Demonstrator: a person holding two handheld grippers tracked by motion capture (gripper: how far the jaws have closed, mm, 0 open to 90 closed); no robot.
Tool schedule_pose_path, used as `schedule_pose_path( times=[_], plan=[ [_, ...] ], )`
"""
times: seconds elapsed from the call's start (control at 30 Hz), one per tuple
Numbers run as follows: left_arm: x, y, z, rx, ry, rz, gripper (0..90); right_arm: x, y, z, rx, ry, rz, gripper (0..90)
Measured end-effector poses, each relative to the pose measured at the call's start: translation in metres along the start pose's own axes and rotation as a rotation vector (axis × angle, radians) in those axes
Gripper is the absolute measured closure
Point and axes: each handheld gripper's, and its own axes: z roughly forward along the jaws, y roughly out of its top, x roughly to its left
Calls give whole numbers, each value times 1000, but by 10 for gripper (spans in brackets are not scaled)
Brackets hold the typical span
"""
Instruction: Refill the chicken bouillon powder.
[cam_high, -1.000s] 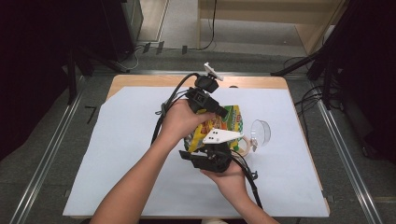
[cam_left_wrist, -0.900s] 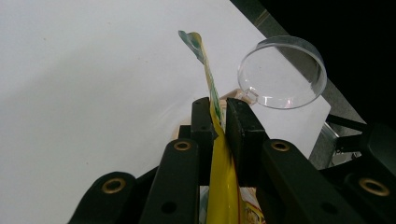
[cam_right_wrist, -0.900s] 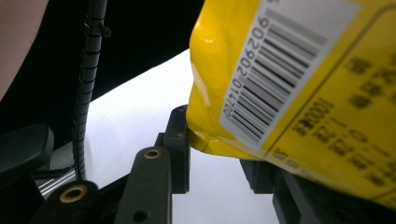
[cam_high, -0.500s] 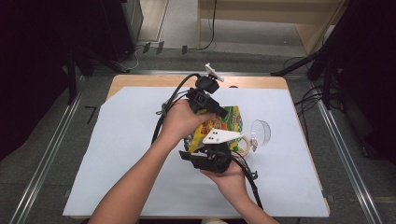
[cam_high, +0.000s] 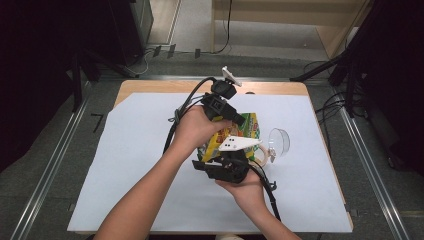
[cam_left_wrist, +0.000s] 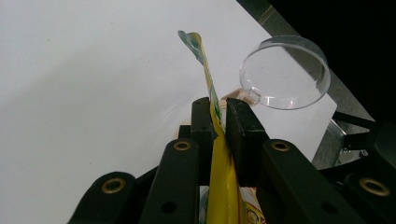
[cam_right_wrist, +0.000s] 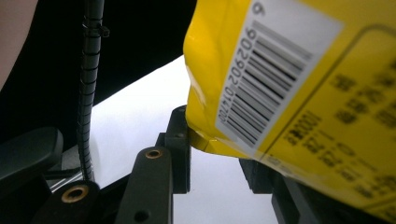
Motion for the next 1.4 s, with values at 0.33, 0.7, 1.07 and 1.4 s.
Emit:
schedule_pose_path(
  times=[0.33, 0.7, 1.07, 1.4],
  plan=[
    [2, 1, 6, 13, -16, -6, 817, -2, -2, -1, 7, 1, 10, 690],
    [2, 0, 4, 4, -21, -7, 817, 1, -2, -2, -1, -19, -17, 691],
    [4, -4, 8, 8, -39, -10, 817, 1, -6, 0, 12, -16, -18, 704],
    [-4, -13, 4, -15, -34, 24, 817, 3, -12, 3, 16, -23, -33, 712]
  ],
)
